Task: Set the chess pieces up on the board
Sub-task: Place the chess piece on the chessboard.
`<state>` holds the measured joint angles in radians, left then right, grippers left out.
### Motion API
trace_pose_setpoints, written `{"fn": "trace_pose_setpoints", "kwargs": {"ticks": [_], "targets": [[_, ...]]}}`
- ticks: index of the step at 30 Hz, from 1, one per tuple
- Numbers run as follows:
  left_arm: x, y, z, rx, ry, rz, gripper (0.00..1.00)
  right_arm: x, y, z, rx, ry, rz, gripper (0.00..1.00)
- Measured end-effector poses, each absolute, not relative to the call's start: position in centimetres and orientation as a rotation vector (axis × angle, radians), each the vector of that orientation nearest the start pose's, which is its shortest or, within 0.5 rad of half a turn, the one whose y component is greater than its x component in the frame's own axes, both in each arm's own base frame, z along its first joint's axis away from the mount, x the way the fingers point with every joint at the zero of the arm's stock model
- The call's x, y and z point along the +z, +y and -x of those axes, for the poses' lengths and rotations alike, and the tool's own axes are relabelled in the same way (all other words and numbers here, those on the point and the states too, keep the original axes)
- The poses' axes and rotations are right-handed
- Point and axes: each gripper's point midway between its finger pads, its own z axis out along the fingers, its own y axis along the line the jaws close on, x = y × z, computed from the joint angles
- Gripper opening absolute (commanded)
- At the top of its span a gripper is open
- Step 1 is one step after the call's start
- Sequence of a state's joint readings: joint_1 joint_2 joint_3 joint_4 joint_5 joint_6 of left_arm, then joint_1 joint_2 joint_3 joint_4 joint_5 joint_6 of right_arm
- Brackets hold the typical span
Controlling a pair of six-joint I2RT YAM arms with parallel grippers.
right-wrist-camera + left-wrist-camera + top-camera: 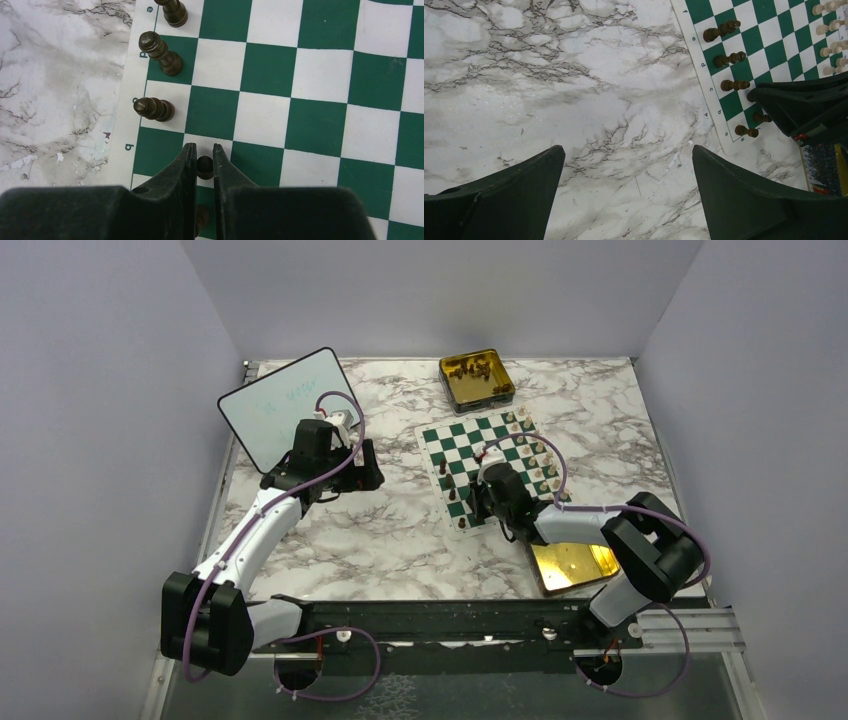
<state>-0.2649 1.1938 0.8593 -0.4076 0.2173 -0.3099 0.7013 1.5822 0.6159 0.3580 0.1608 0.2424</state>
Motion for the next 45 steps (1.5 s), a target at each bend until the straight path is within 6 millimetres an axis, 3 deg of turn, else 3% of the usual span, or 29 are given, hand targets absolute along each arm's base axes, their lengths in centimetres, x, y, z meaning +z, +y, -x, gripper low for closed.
{"fn": "trace_pose_setpoints", "kwargs": {"ticks": [18, 24, 29, 40, 45], "targets": [[14.2, -13.5, -30.1, -0.544, 2.353, -0.061, 0.99, 3.8, 24.3, -31.6, 0.358, 2.144, 0.422, 0.17], [14.2, -13.5, -30.1, -0.544, 2.353, -0.061, 0.99, 3.5, 24.2, -31.6, 0.354, 2.152, 0.424, 0.21], [14.2, -13.5, -30.1, -0.544, 2.353, -0.061, 0.99, 3.5, 24.2, -31.6, 0.355, 2.154, 0.424, 0.32], [14.1, -13.4, -30.1, -0.544, 2.356, -0.060, 0.99, 3.3, 24.0, -31.1, 0.353, 2.180, 0.414, 0.34], [14.1, -13.5, -30.1, -0.545, 2.356, -0.058, 0.99, 4.2, 24.0, -31.0, 0.366, 2.186, 0.385, 0.43]]}}
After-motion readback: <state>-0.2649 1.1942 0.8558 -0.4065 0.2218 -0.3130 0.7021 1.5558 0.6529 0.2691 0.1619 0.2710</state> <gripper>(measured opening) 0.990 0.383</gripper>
